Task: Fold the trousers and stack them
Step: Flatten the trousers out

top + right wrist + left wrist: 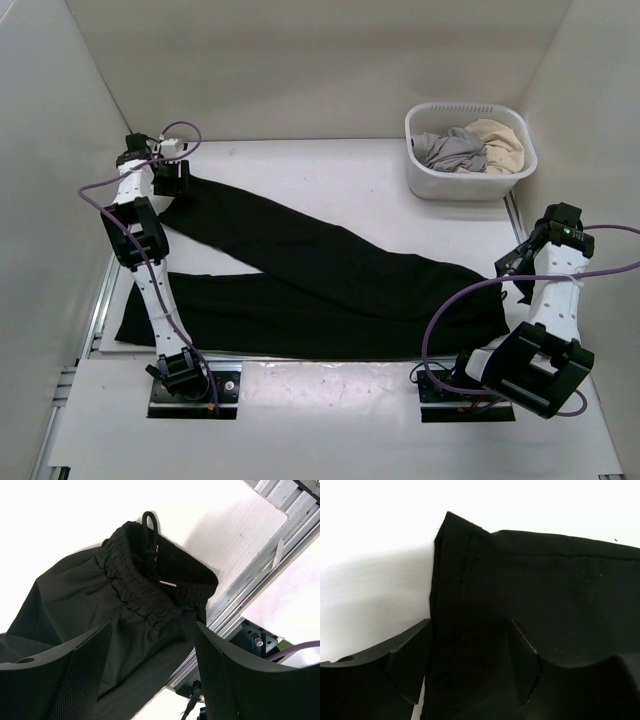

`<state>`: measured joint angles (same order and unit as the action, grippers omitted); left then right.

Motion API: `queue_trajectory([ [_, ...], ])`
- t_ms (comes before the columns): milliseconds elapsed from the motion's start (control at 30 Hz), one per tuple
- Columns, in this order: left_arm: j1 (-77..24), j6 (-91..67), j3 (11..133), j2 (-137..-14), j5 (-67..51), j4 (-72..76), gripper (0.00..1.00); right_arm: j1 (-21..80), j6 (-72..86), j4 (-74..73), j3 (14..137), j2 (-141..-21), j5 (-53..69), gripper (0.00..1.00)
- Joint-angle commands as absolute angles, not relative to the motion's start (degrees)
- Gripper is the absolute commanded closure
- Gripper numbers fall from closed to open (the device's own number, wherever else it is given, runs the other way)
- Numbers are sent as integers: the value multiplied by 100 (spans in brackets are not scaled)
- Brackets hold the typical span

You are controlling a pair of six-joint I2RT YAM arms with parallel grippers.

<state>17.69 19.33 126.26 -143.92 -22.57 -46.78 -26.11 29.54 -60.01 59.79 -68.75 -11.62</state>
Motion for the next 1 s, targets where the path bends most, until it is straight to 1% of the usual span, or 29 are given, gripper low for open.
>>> queue_trajectory([
  [0, 1802, 1784, 12341, -13985, -2206, -4659, 28, -2584, 2839, -5915, 5977, -6855, -1125, 29],
  [67, 1802, 1784, 12113, -13861, -2066, -4580, 35, -2584, 2839, -5915, 5977, -6908, -1064, 29],
  [133, 1802, 1837, 11998, -13755, -1891, -4518, 45, -2584, 2839, -5915, 5977, -6908, -1063, 29],
  [267, 1802, 1898, 11865, -13527, -1784, -4518, 52, -2584, 2839, -5784, 5924, -6908, -932, 29],
  [333, 1802, 1898, 11865, -13465, -1732, -4518, 53, -2584, 2787, -5714, 5871, -6987, -836, 29],
  [367, 1802, 1898, 11865, -13413, -1731, -4518, 51, -2584, 2786, -5626, 5810, -7074, -704, 29],
  [433, 1802, 1898, 11865, -13351, -1731, -4518, 42, -2532, 2734, -5538, 5810, -7241, -650, 24],
  [533, 1802, 1898, 11865, -13351, -1784, -4518, 38, -2452, 2733, -5353, 5862, -7356, -554, 20],
  [600, 1802, 1951, 11865, -13289, -1784, -4518, 38, -2330, 2733, -5292, 5924, -7427, -554, 20],
  [633, 1802, 1951, 11752, -13228, -1784, -4518, 39, -2329, 2733, -5291, 5924, -7488, -554, 22],
  [667, 1802, 1951, 11690, -13228, -1784, -4518, 47, -2277, 2786, -5291, 5924, -7549, -554, 24],
  [733, 1802, 1951, 11585, -13228, -1784, -4518, 57, -2224, 2847, -5291, 5854, -7602, -554, 26],
  [767, 1802, 2003, 11497, -13175, -1854, -4518, 64, -2224, 2848, -5291, 5801, -7603, -554, 26],
  [800, 1802, 2004, 11444, -13175, -1854, -4518, 78, -2145, 2848, -5291, 5749, -7655, -502, 26],
  [833, 1802, 2056, 11443, -13175, -1854, -4518, 84, -2092, 2917, -5291, 5696, -7655, -501, 26],
  [867, 1802, 2057, 11382, -13175, -1854, -4518, 86, -2092, 2918, -5291, 5608, -7716, -501, 30],
  [933, 1802, 2057, 11329, -13175, -1854, -4518, 86, -2092, 2918, -5238, 5529, -7787, -554, 32],
  [967, 1802, 2118, 11277, -13175, -1802, -4518, 86, -2092, 2918, -5177, 5528, -7935, -554, 38],
])
